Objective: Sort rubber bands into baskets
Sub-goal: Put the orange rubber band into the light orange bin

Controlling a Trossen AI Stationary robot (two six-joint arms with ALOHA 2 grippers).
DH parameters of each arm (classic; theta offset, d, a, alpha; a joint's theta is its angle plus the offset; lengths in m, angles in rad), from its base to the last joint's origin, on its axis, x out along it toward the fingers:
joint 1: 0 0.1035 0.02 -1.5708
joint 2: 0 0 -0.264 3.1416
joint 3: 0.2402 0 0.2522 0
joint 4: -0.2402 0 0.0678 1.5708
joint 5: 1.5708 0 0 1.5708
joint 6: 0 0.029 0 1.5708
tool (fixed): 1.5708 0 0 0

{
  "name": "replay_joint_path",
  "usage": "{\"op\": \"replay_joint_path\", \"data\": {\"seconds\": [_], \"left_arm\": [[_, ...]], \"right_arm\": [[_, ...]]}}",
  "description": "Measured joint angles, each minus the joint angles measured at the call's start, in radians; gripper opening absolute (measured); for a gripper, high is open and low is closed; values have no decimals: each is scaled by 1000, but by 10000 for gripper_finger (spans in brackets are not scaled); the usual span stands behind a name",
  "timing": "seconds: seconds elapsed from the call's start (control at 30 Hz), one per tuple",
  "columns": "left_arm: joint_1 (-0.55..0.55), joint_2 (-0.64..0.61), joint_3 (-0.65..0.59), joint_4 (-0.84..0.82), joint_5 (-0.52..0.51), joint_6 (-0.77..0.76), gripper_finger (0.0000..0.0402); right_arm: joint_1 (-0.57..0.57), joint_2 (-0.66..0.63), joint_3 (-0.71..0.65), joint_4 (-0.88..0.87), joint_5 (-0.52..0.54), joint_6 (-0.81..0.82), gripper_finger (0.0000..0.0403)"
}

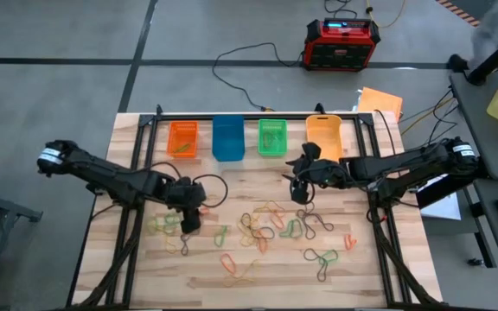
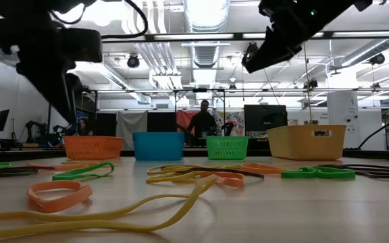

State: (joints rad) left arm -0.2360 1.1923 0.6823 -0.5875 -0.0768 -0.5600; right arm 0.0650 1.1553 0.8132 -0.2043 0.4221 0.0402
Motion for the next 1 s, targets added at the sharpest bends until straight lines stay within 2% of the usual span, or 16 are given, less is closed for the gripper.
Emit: {"op": "replay_joint_path", "data": {"seconds": [0.1,0.27,0.73,0.87,1.0], "left_arm": [[-25,0,-48,25,-47,-9,165],[-32,0,-143,166,-94,-76,165],[-32,4,-281,367,-100,-109,153],[-34,68,-281,419,-114,-108,153],[-44,172,-231,388,-144,-96,153]], "right_arm": [[0,0,-15,3,0,12,185],[0,0,-22,18,0,19,185],[0,0,-22,56,-1,3,185],[0,0,-23,55,-1,3,185],[0,0,-23,54,-1,2,185]]}}
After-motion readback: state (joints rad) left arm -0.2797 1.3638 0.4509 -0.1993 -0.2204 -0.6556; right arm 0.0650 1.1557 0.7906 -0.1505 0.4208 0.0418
